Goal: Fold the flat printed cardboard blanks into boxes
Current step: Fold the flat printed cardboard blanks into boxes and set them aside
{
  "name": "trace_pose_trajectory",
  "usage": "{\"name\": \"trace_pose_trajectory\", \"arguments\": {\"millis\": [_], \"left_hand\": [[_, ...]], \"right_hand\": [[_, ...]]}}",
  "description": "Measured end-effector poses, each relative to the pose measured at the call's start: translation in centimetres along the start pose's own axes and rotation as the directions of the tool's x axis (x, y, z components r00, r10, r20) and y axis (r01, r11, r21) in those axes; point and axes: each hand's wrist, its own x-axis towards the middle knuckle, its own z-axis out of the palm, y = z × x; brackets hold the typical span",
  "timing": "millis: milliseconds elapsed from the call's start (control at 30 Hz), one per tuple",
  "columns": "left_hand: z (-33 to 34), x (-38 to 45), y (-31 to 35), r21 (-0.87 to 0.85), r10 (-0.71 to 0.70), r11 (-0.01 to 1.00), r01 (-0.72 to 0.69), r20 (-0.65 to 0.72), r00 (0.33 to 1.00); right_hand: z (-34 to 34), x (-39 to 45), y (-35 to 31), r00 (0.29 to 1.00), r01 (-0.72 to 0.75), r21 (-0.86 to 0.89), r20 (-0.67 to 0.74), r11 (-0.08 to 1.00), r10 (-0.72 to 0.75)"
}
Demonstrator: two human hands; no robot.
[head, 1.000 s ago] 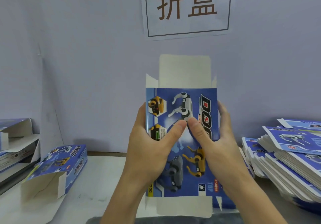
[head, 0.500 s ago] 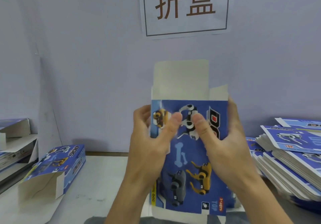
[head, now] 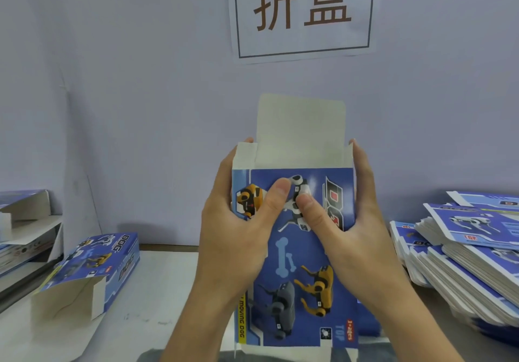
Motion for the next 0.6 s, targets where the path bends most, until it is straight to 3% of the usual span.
{"name": "trace_pose_trajectory", "arguments": {"millis": [267,400,467,600], "left_hand": [[0.3,-0.2,-0.4,0.009,-0.058,0.998,0.058,0.040,0.998],[0.2,-0.3,-0.1,-0.033,-0.142,0.989,0.144,0.052,0.989],[0.3,-0.3,0.0,-0.040,-0.187,0.982,0.186,-0.014,0.982],[0.3,-0.2,-0.1,-0.074,-0.169,0.984,0.161,-0.125,0.978]], "right_hand": [[-0.2,-0.2,0.4,0.995,-0.094,0.201,0.062,0.975,0.083],[-0.8,-0.3,0.7,0.981,-0.165,0.211,0.132,0.963,0.140],[-1.0,0.1,0.7,0.974,-0.192,0.213,0.164,0.958,0.159],[-0.3,0.4,0.3,0.984,-0.168,0.146,0.091,0.975,0.156]]}}
